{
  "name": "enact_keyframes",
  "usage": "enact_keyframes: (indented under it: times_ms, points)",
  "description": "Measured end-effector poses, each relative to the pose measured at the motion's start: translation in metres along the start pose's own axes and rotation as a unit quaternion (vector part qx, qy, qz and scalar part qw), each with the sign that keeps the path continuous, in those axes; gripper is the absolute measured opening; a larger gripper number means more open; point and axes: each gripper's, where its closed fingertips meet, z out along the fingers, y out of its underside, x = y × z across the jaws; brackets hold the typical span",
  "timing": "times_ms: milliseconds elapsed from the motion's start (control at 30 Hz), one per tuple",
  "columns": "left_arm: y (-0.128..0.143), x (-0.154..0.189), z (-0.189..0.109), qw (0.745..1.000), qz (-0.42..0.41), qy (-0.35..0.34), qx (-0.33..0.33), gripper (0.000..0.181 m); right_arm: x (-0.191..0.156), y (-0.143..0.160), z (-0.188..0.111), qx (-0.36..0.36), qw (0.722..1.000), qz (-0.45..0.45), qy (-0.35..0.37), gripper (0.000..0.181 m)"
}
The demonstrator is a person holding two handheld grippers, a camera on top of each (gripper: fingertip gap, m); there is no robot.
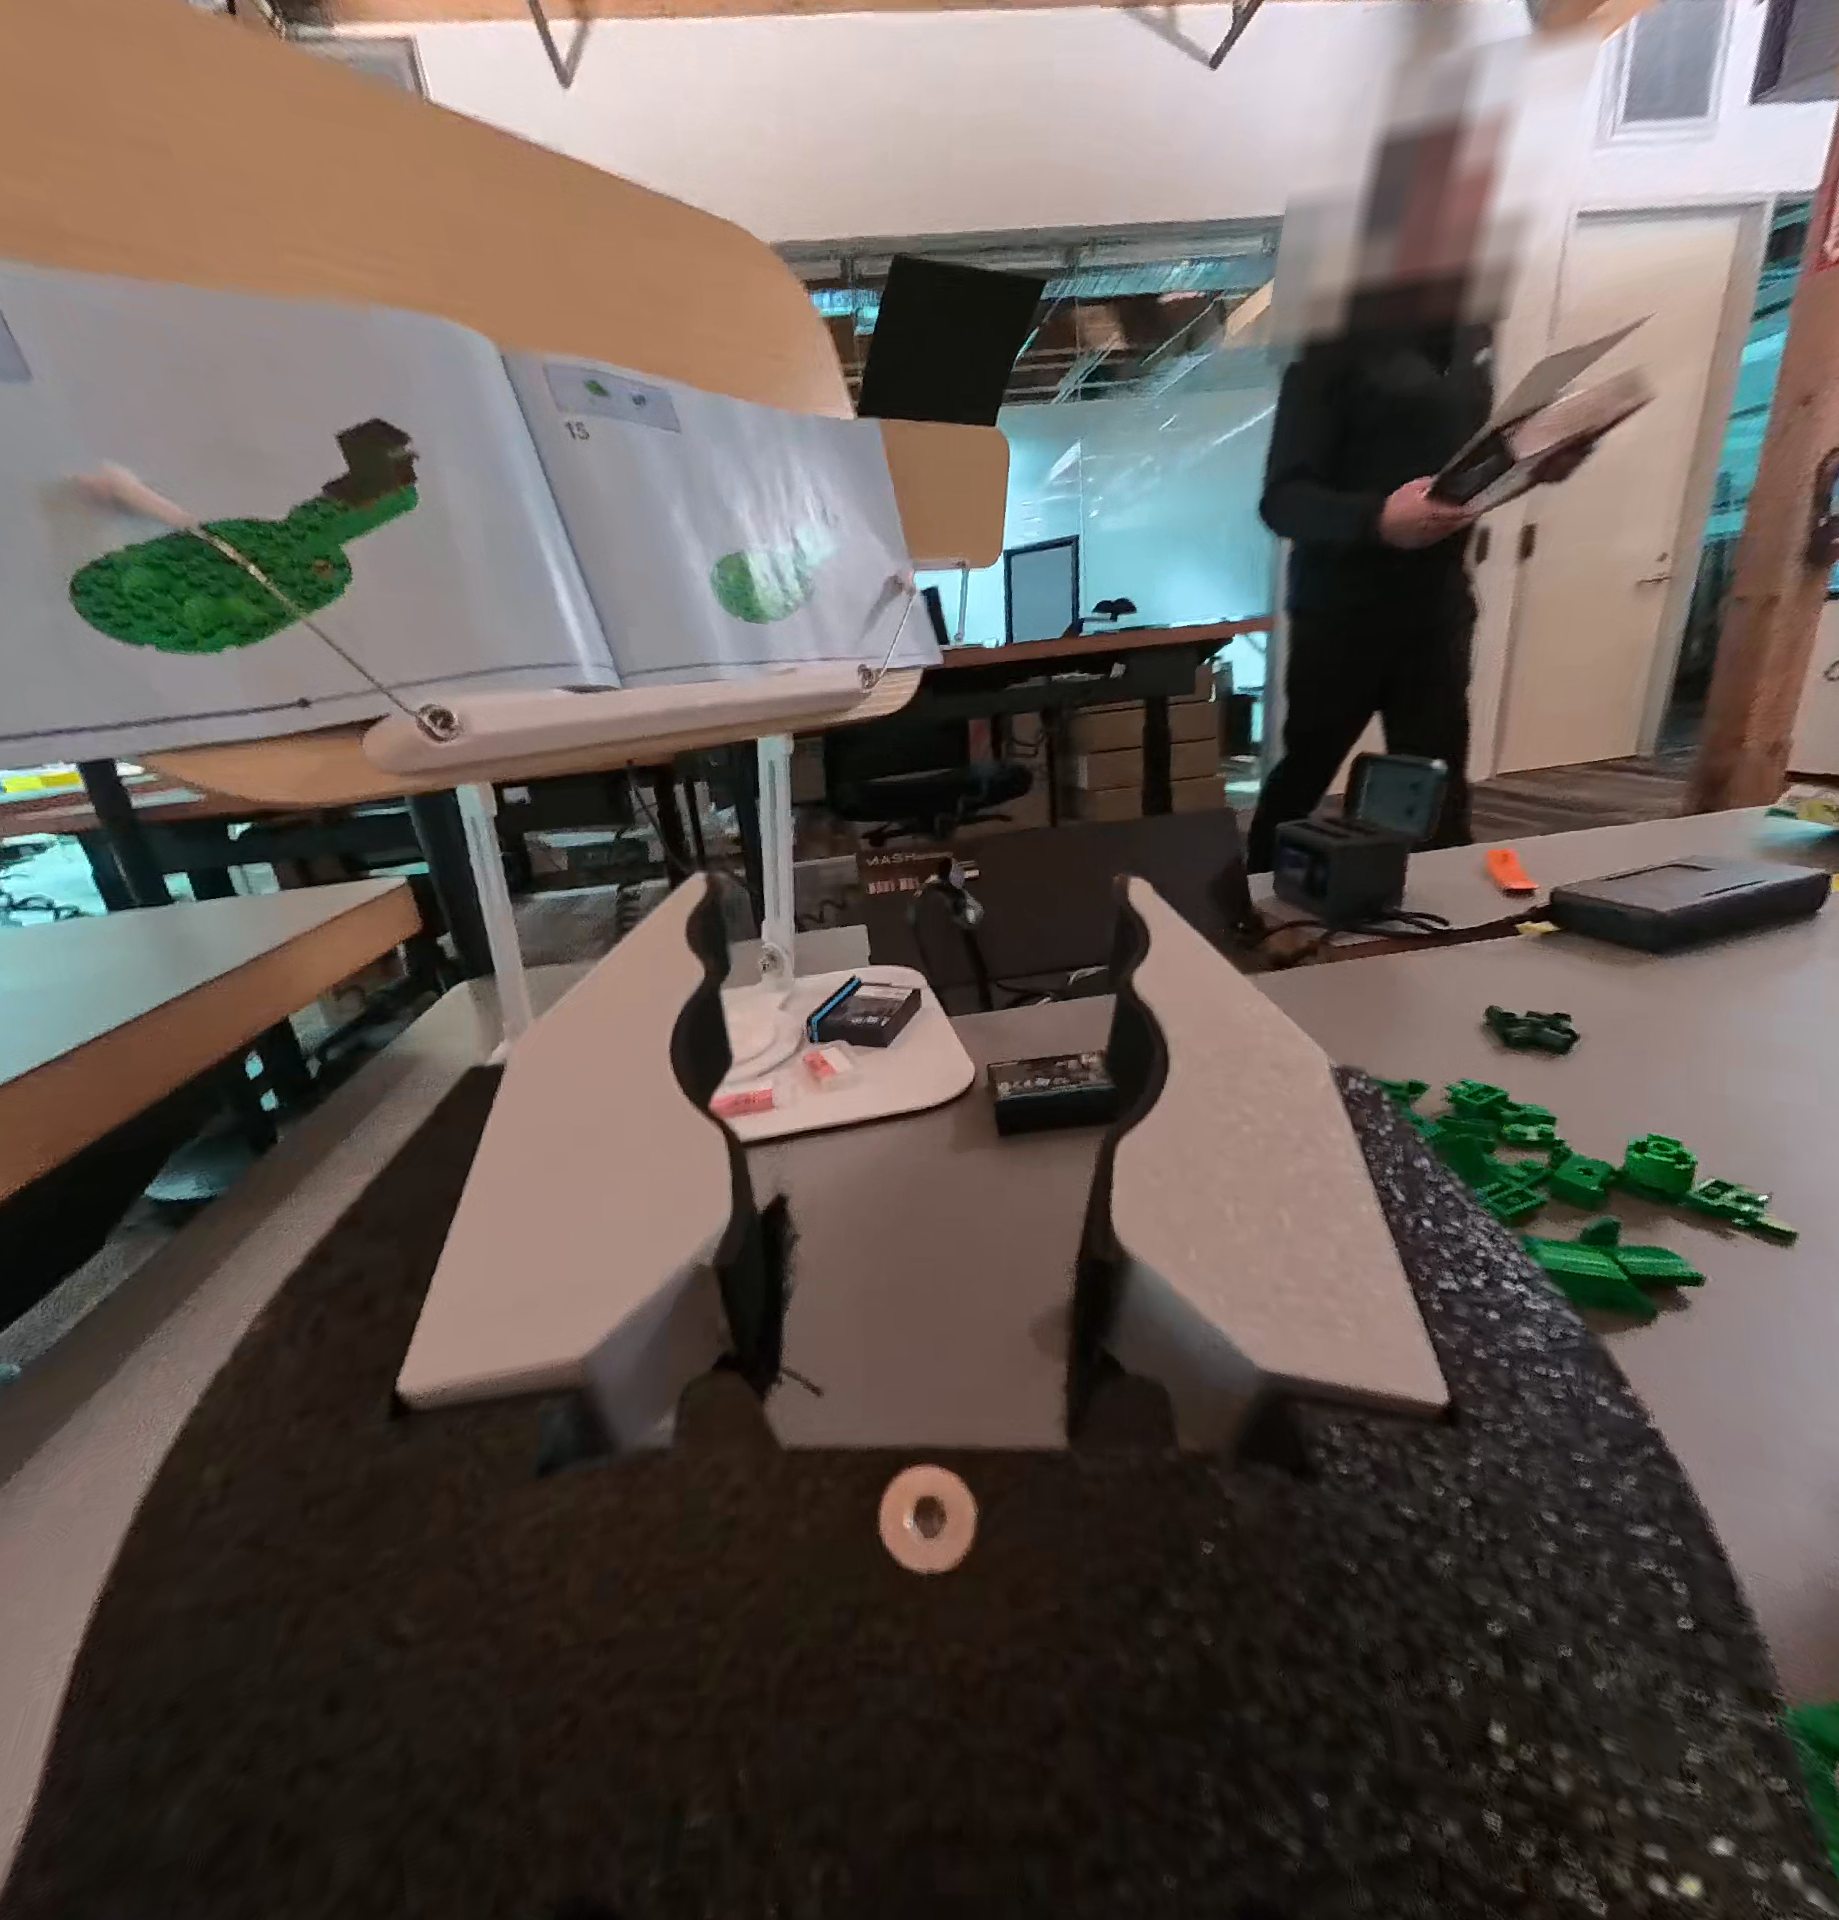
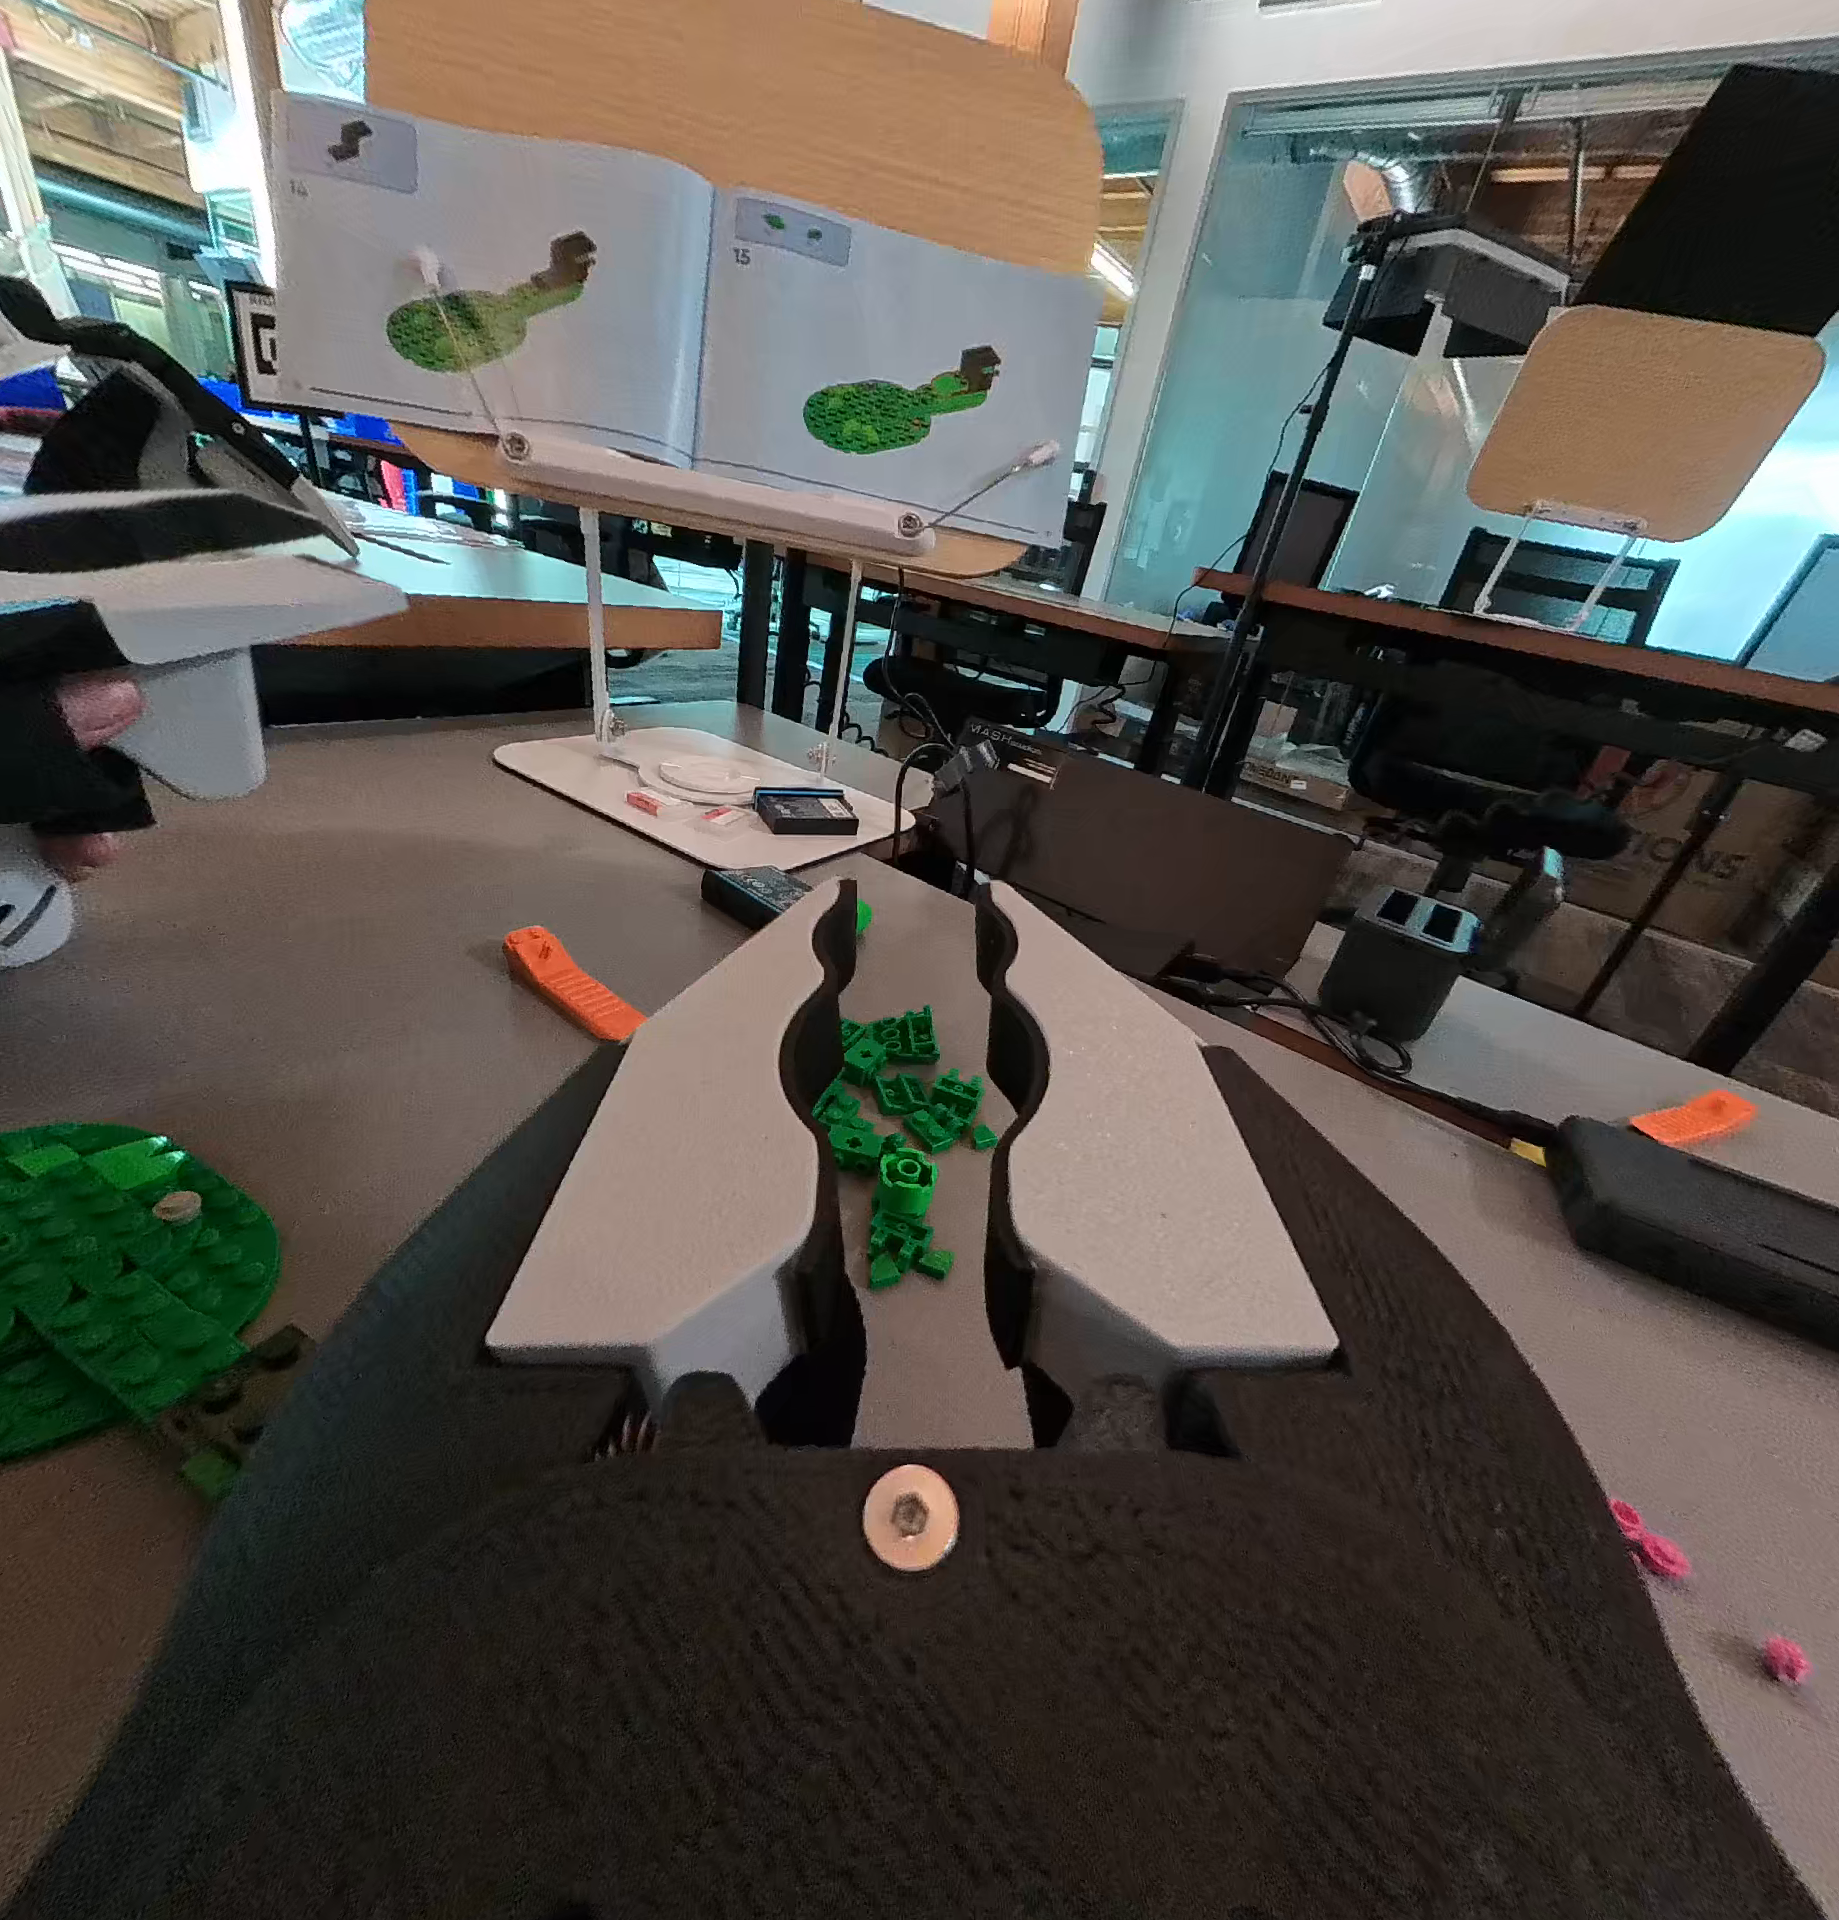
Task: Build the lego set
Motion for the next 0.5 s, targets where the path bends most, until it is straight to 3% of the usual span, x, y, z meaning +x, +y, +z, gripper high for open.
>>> enact_keyframes:
  times_ms: [367, 500]
  points:
    - [0.017, 0.001, 0.004, 0.999, 0.021, -0.003, -0.050, 0.070, 0.001, 0.001, 0.001, -0.002, 1.000, 0.000, 0.004, 0.021]
    - [0.016, 0.006, 0.004, 0.998, 0.037, 0.006, -0.046, 0.068, 0.014, 0.001, -0.002, -0.002, 0.999, 0.000, 0.041, 0.028]
